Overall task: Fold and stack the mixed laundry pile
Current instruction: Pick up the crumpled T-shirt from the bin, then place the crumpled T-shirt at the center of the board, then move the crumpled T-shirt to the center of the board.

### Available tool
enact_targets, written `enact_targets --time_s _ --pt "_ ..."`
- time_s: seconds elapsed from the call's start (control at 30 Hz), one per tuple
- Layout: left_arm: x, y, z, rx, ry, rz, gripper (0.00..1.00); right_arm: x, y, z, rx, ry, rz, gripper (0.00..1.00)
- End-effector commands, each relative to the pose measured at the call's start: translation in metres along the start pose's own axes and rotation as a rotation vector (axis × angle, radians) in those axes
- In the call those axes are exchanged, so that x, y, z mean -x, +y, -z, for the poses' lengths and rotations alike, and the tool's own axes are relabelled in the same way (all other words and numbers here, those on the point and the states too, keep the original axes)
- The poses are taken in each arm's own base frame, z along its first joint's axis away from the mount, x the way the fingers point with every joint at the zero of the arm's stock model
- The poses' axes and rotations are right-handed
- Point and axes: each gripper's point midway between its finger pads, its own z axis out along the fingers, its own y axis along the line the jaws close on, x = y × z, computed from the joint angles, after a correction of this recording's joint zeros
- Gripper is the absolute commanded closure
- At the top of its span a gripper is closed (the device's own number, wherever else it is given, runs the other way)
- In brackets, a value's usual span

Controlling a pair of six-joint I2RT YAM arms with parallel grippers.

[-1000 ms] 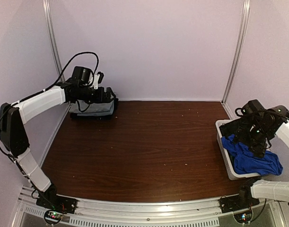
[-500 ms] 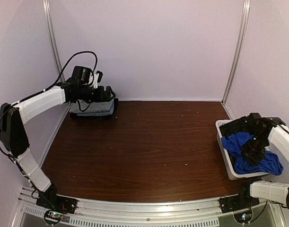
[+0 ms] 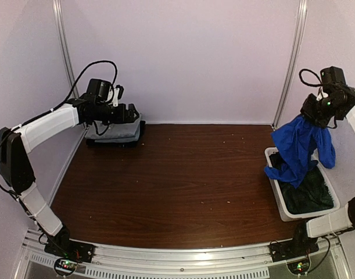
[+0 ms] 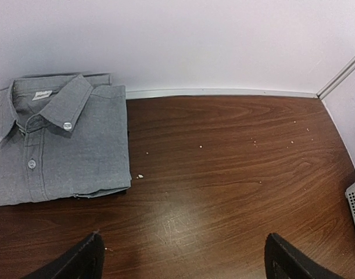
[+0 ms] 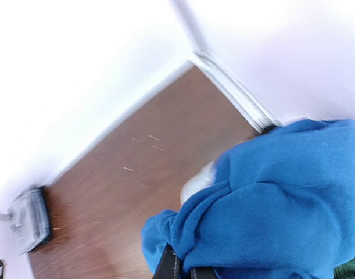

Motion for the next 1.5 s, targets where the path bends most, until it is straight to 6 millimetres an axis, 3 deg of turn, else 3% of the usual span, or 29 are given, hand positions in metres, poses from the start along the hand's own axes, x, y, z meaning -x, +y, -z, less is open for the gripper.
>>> enact_targets --time_s 0.0,0.03,0.17,0.23,0.33,0.43,0.5,0.57,0.6,0.63,0.7,0.77,0.8,0.87,0.93,1.03,1.2,1.3,1.47 --pt "0.026 0.003 0.022 0.022 -0.07 0.009 0.02 0.052 0.127 0.053 0.442 -0.107 0.195 1.0" --pt "0.026 0.005 0.022 0.027 -0.071 0.024 0.02 0.05 0.157 0.054 0.509 -0.083 0.232 1.0" --pt "0.025 0.021 0.024 0.048 -0.059 0.128 0.02 0.018 0.274 0.104 0.831 -0.039 0.389 1.0" --pt "0.025 0.03 0.029 0.045 -0.059 0.176 0.02 -0.005 0.317 0.13 0.988 -0.004 0.409 1.0" --pt "0.031 0.039 0.043 0.055 -0.094 0.207 0.02 -0.043 0.364 0.173 1.207 0.044 0.423 1.0" --pt "0.033 0.049 0.057 0.074 -0.115 0.221 0.02 -0.064 0.384 0.206 1.359 0.075 0.43 1.0" --pt "0.031 0.054 0.063 0.087 -0.115 0.224 0.02 -0.066 0.384 0.213 1.396 0.092 0.427 1.0" --pt "0.026 0.057 0.068 0.098 -0.104 0.213 0.02 -0.059 0.371 0.194 1.315 0.076 0.437 1.0" --pt "0.025 0.057 0.069 0.101 -0.103 0.204 0.02 -0.057 0.358 0.162 1.222 0.095 0.427 1.0" --pt "0.023 0.058 0.072 0.107 -0.1 0.199 0.02 -0.052 0.341 0.131 1.13 0.11 0.397 0.83" --pt "0.018 0.059 0.077 0.116 -0.097 0.186 0.02 -0.039 0.288 0.059 0.925 0.134 0.318 0.71" --pt "0.009 0.061 0.079 0.124 -0.082 0.176 0.02 -0.041 0.231 -0.003 0.746 0.194 0.25 0.38" --pt "0.004 0.061 0.081 0.127 -0.073 0.172 0.02 -0.051 0.211 -0.022 0.684 0.228 0.254 0.31" --pt "-0.007 0.062 0.084 0.127 -0.046 0.158 0.02 -0.073 0.187 -0.042 0.61 0.278 0.278 0.26" --pt "-0.022 0.062 0.086 0.123 -0.011 0.145 0.02 -0.098 0.182 -0.046 0.613 0.336 0.3 0.26" --pt "-0.045 0.056 0.09 0.076 0.037 0.114 0.02 -0.146 0.195 -0.033 0.675 0.423 0.403 0.29" --pt "-0.09 0.057 0.095 0.065 0.125 0.113 0.02 -0.273 0.225 -0.003 0.81 0.67 0.613 0.34" --pt "-0.114 0.062 0.099 0.084 0.17 0.144 0.02 -0.339 0.238 0.018 0.86 0.775 0.728 0.35" --pt "-0.135 0.068 0.102 0.114 0.203 0.199 0.02 -0.444 0.24 0.027 0.861 0.959 0.863 0.35"
